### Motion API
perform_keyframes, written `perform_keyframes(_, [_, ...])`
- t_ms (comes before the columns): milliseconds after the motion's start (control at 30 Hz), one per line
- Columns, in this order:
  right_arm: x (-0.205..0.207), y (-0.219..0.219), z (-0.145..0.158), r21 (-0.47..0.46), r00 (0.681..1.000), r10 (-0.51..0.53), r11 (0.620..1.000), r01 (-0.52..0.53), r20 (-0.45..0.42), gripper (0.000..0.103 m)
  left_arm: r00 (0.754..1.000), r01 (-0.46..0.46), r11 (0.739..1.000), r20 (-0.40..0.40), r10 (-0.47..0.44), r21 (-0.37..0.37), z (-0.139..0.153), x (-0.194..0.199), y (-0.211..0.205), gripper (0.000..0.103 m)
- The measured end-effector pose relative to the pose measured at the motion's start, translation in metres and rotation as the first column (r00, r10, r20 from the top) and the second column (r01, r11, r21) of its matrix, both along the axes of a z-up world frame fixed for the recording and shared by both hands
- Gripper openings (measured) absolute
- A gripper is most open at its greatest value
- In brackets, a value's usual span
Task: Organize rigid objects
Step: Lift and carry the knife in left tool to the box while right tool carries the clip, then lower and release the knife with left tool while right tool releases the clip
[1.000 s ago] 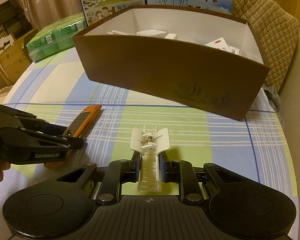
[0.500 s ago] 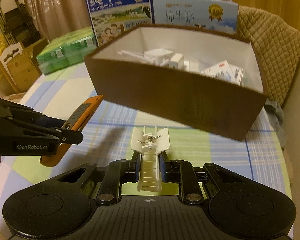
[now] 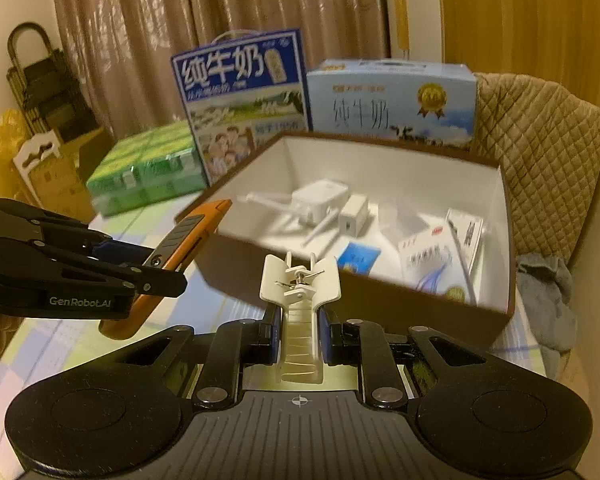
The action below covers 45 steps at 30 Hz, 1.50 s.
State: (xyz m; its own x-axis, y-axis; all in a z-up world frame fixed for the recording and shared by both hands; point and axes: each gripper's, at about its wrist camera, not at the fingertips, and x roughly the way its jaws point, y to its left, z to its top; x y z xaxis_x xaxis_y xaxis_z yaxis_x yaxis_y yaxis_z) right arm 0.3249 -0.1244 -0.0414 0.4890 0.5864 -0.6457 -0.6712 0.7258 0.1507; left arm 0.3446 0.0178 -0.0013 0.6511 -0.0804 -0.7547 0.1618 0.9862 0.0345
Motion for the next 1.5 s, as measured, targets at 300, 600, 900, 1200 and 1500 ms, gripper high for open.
perform_keyframes(300, [0.051,0.005,0.023,0.057,0.998,-0.052,0.997,0.051,0.019,0.016,0.999,0.037,0.999,0.031,-0.036,-0.014,0.017,0.063,-0.014,0.029])
perform_keyframes(600, [0.101,0.008,0.019,0.045,0.995,-0.103,0.994,0.102,0.013,0.016,0.999,0.054,0.998,0.008,-0.054,-0.015,0.007,0.112,-0.028,0.029])
perform_keyframes(900, [0.133,0.016,-0.002,0.006,0.992,-0.123,0.992,0.123,-0.020,0.016,0.997,0.051,0.998,-0.055,-0.052,-0.024,-0.020,0.145,-0.036,0.029])
perform_keyframes(1200, [0.157,0.020,-0.026,-0.021,0.986,-0.145,0.989,0.144,-0.082,0.016,0.990,0.048,0.998,-0.135,-0.051,-0.031,-0.052,0.163,-0.036,0.029])
perform_keyframes(1500, [0.166,0.023,-0.037,-0.042,0.982,-0.155,0.988,0.151,-0.107,0.016,0.978,0.041,0.999,-0.202,-0.045,-0.023,-0.076,0.175,-0.034,0.029])
